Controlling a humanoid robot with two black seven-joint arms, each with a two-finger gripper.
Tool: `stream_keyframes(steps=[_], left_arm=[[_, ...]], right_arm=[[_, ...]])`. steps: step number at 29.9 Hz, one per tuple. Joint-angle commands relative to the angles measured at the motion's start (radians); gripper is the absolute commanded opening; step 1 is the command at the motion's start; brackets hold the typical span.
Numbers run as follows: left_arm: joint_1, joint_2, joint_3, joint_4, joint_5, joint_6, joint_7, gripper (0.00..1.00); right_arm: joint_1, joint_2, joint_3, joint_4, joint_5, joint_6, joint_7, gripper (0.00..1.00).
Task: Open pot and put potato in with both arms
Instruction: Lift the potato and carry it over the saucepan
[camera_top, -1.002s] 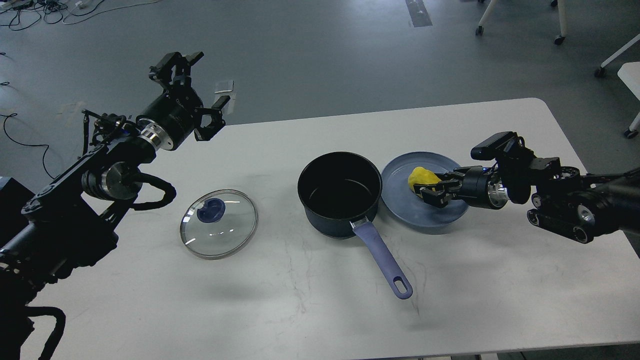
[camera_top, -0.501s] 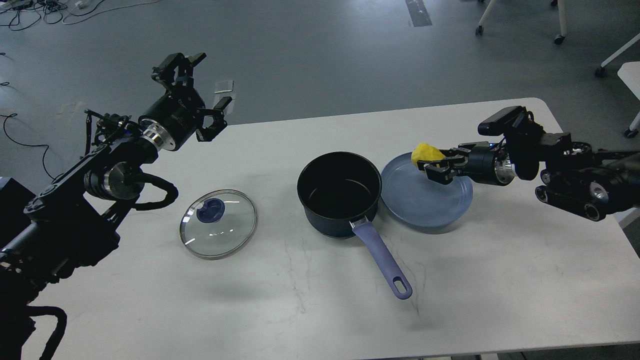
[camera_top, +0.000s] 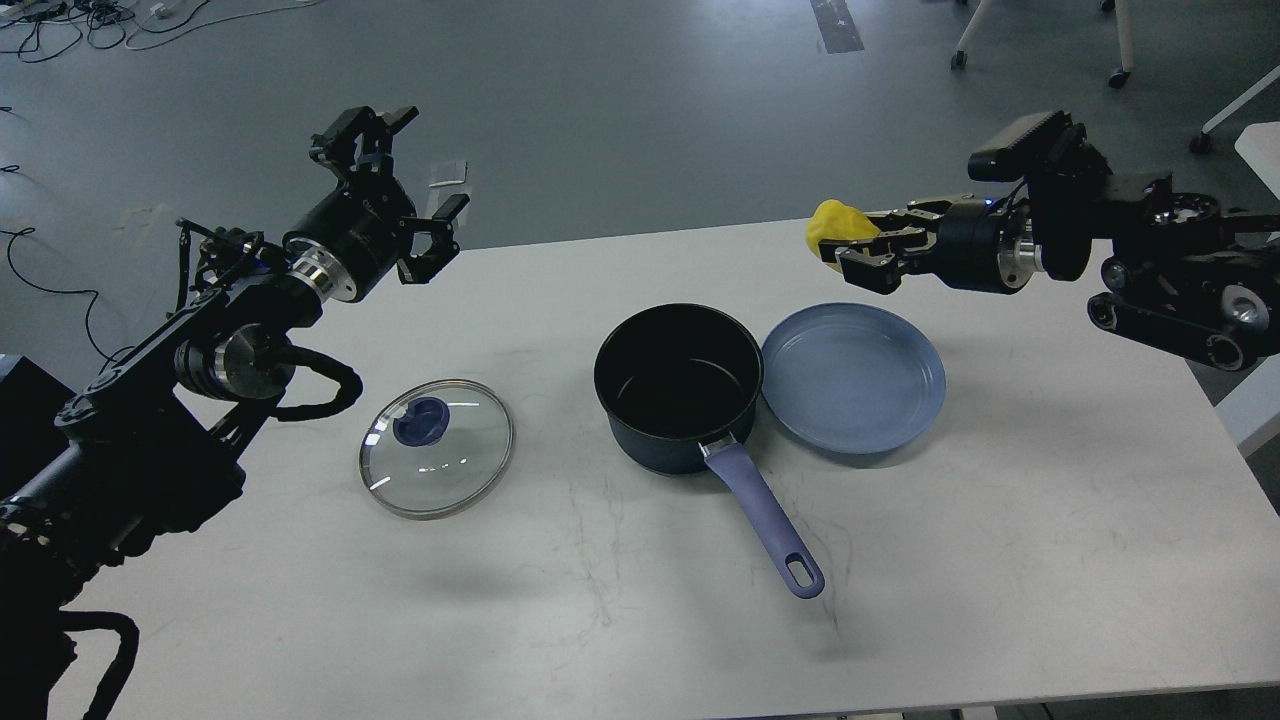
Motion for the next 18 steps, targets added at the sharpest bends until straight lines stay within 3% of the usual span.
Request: stream_keyframes(steps=[1,6,14,15,17,18], left_arm=[[0.0,0.006,0.0,0.0,0.0,0.0,0.0,0.98],[-0.002,0.017,-0.002,-0.002,0.0,-0.002,0.0,0.98],[-0.002,0.038,-0.003,-0.002,0.0,-0.002,0.0,0.98],[-0.002,0.038,-0.002,-0.002,0.0,-0.002,0.0,0.98],[-0.002,0.04,-0.003,-0.002,0.0,-0.002,0.0,0.98],[-0.002,0.04,-0.003,-0.002,0.0,-0.002,0.0,0.98]], right_arm=[[-0.015,0.087,-0.003,0.005,0.0,-0.001,0.023,0.0],[-0.018,0.144,-0.005,-0.006,-0.003,-0.001,0.069,0.0],[-0.044,0.18,-0.017,-0.032,-0.003,0.001,0.07,0.0],[-0.051,0.189,-0.024,-0.033,-0.003,0.001,0.07,0.04],[-0.059,0.211,-0.046,-0.041,-0.003,0.001,0.07,0.33],[-0.061,0.213,-0.046,-0.047,-0.003,0.001,0.07,0.43]])
